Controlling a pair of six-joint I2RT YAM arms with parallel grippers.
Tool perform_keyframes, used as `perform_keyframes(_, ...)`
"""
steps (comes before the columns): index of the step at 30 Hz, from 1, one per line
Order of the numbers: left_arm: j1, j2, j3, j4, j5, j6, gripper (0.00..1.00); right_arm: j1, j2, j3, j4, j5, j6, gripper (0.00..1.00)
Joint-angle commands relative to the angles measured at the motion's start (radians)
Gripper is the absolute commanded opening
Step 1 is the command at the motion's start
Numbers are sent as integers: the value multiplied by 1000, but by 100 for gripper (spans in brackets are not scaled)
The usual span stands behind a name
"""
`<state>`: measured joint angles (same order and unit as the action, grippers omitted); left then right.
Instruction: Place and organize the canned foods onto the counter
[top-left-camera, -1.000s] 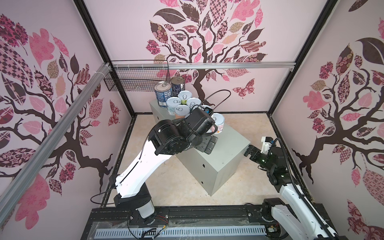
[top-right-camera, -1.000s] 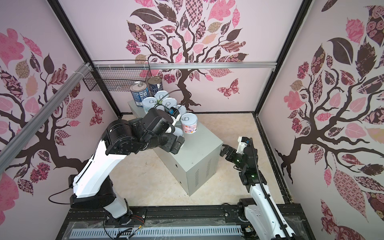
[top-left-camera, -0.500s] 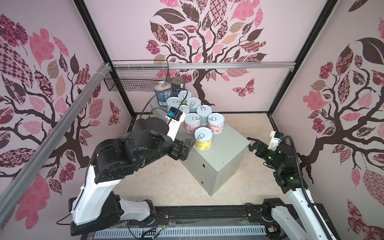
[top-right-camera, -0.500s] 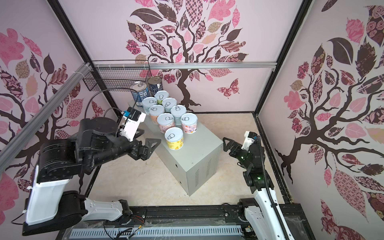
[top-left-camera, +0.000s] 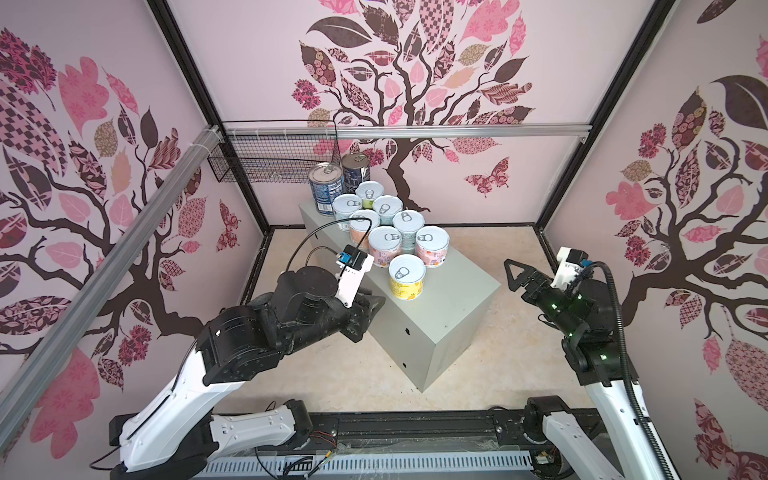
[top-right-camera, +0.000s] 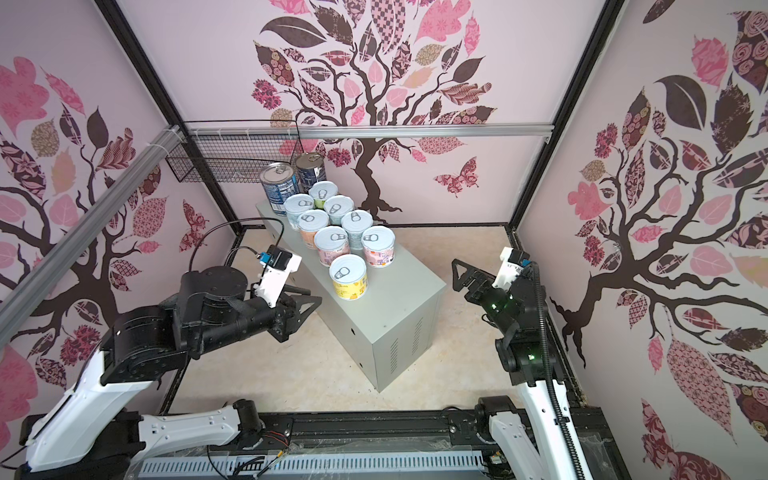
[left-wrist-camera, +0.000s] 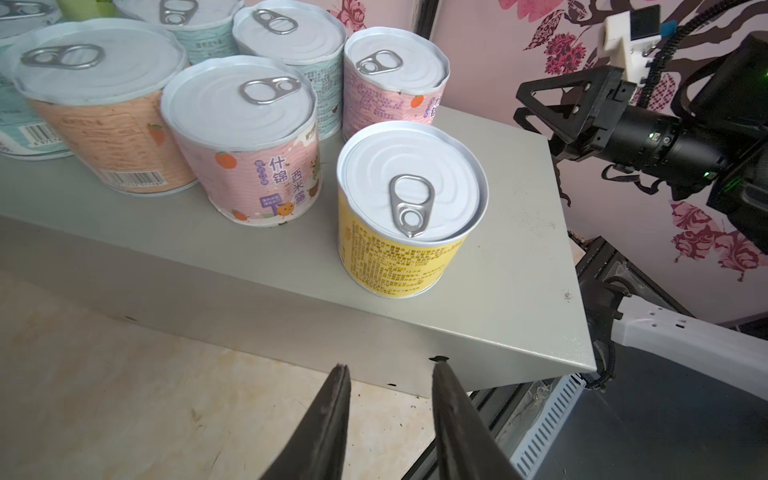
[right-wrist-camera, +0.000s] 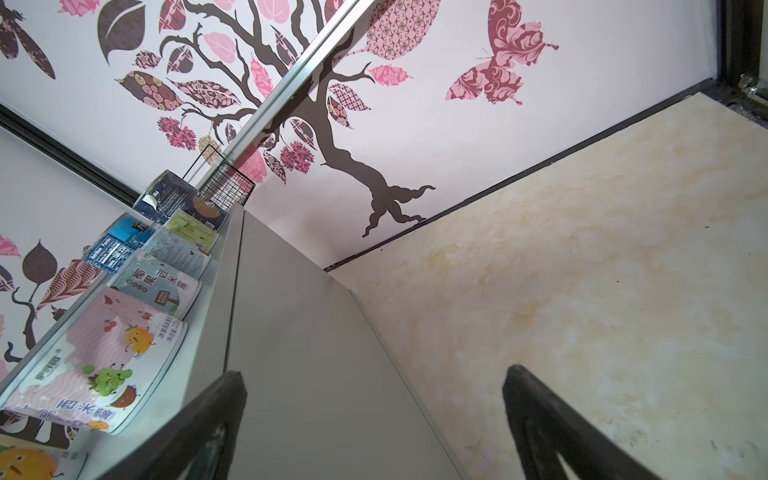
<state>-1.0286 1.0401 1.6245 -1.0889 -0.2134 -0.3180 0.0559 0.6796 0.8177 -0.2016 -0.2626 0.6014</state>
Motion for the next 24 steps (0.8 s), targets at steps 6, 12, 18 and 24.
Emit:
perform_keyframes(6, -4, -10, -91, 212, 67, -79, 29, 4, 18, 40, -8, -12, -11, 100)
perform_keyframes(12, -4, 27, -105, 257, 123, -99, 28, 4, 18, 31, 5, -20, -8, 100)
perform_keyframes(18, -4, 46, -119, 284, 156, -121, 27, 5, 14, 27, 15, -29, -5, 100)
perform_keyframes(24, -4, 51, -140, 308, 112, -131, 27, 5, 9, 18, 24, -39, -1, 100)
